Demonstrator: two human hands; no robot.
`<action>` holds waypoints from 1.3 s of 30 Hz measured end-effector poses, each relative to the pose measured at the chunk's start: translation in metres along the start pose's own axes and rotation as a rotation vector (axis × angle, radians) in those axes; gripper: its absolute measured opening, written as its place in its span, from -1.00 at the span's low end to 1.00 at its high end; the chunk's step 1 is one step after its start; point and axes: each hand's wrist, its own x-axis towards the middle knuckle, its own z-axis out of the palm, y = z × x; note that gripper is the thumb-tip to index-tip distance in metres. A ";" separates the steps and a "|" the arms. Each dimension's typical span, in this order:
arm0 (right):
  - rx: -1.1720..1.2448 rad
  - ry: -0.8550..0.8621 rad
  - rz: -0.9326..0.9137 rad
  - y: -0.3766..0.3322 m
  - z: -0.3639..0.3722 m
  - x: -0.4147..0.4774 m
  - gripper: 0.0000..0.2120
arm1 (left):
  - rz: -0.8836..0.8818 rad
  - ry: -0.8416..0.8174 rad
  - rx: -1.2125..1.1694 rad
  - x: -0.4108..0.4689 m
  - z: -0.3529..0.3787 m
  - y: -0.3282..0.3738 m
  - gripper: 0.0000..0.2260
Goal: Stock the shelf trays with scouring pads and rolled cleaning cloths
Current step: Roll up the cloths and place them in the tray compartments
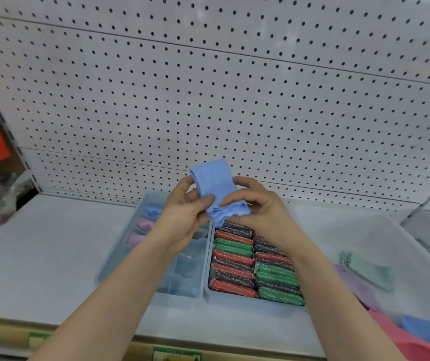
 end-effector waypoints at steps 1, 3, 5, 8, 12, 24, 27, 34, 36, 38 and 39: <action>0.026 0.026 0.015 0.000 0.000 0.000 -0.77 | -0.002 -0.002 0.017 0.000 -0.001 0.000 -0.60; 0.077 0.069 0.062 0.000 0.001 0.001 -0.86 | 0.005 -0.018 0.084 -0.001 -0.003 -0.001 -0.57; 0.110 0.102 0.112 0.000 0.003 0.001 -0.90 | 0.019 -0.034 0.177 -0.002 -0.003 -0.001 -0.53; 0.159 0.155 0.160 0.000 0.008 0.001 -0.95 | 0.028 -0.053 0.292 -0.005 -0.001 -0.001 -0.53; 0.208 0.226 0.177 0.000 0.012 0.001 -0.90 | 0.014 -0.193 0.202 -0.009 -0.007 -0.003 -0.62; 0.315 0.079 0.314 0.012 0.009 -0.004 -0.53 | 0.094 -0.076 0.343 -0.022 -0.014 -0.013 -0.63; 0.424 -0.004 0.317 0.018 0.008 -0.008 -0.68 | 0.112 -0.129 0.285 -0.027 -0.022 -0.015 -0.64; 0.285 0.031 0.182 0.029 0.034 -0.017 -0.63 | -0.045 -0.019 0.100 -0.035 -0.042 -0.027 -0.85; 0.107 0.060 0.155 0.034 0.043 -0.018 -0.54 | -0.085 -0.001 0.084 -0.034 -0.049 -0.032 -0.87; 0.060 0.064 0.185 0.034 0.050 -0.020 -0.54 | -0.084 0.037 0.154 -0.034 -0.056 -0.041 -0.95; 0.094 0.062 0.223 0.033 0.053 -0.021 -0.58 | -0.084 0.063 0.192 -0.034 -0.060 -0.045 -0.94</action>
